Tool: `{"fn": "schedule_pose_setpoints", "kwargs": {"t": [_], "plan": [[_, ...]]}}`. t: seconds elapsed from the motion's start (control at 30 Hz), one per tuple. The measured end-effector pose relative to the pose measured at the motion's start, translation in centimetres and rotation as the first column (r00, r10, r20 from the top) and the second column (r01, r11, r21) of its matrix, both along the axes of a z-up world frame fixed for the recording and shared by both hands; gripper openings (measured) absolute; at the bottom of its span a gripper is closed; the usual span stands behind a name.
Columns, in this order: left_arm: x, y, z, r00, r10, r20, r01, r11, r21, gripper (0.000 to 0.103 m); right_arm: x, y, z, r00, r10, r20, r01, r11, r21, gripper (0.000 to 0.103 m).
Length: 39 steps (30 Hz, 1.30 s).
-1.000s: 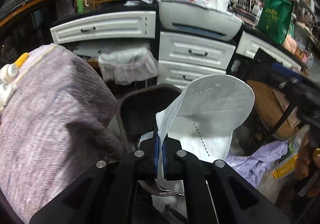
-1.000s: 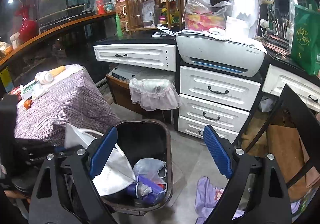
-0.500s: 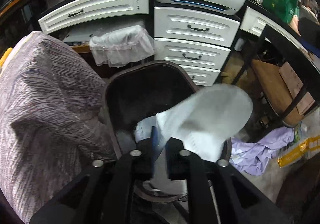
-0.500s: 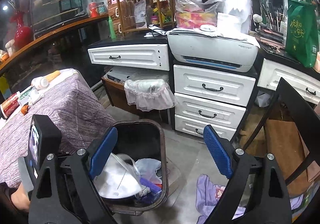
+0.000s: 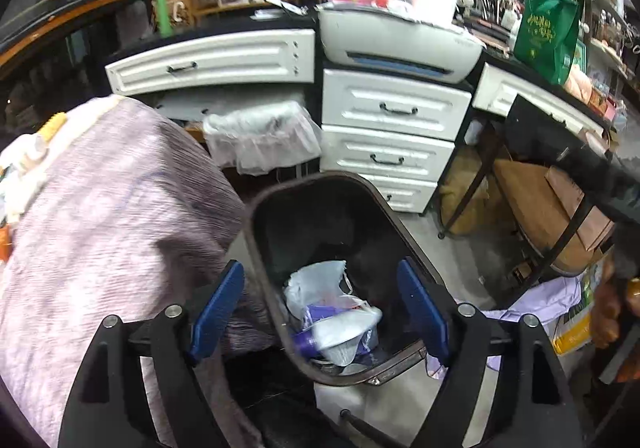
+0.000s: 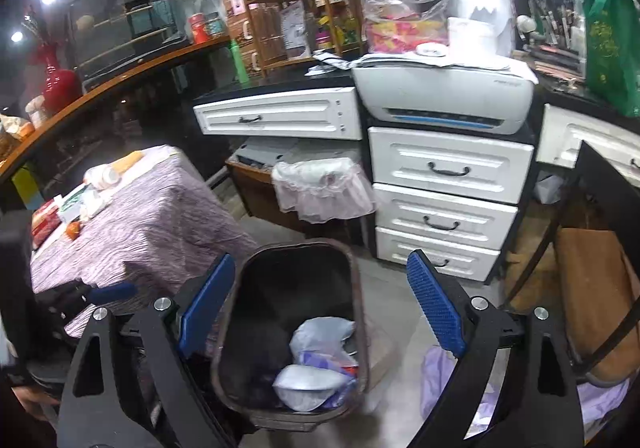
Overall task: Collect trash
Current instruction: 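Lower the face mask into the bin and open the left gripper, then reach the left gripper to the orange peel and close on it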
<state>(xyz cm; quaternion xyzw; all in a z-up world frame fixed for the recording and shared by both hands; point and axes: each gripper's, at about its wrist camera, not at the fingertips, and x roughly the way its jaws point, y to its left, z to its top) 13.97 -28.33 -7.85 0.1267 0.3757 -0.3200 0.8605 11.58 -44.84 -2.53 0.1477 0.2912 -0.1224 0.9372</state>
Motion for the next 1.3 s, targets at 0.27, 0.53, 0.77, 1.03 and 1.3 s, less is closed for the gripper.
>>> {"fn": "schedule_pose_setpoints", "kwargs": {"t": [0.27,0.53,0.77,1.03,1.3], "plan": [[0.4,4.5,2.3,1.000,0.022,-0.009,-0.022,0.999,-0.046,0.084,1.7,4.0,-0.2,0.992,0.127,-0.015,-0.127,0.992,0.007,0.087],[2.1,10.1,3.0,0.992,0.125,0.032,-0.126,0.992,0.014,0.084,4.5,9.8,0.3,0.961,0.276,-0.021,-0.277,0.960,-0.033,0.092],[6.0,16.5,3.8,0.948,0.314,0.046,-0.316,0.947,0.058,0.084,7.8,13.8,1.0,0.924,0.382,-0.021,-0.382,0.924,0.018,0.092],[12.6,23.0,3.4,0.870,0.493,-0.007,-0.492,0.868,0.063,0.082,10.5,18.3,2.0,0.885,0.464,-0.024,-0.465,0.885,-0.006,0.092],[18.2,24.3,2.3,0.847,0.530,-0.045,-0.524,0.846,0.101,0.060,12.2,20.1,1.9,0.868,0.494,-0.041,-0.495,0.869,0.001,0.092]]}}
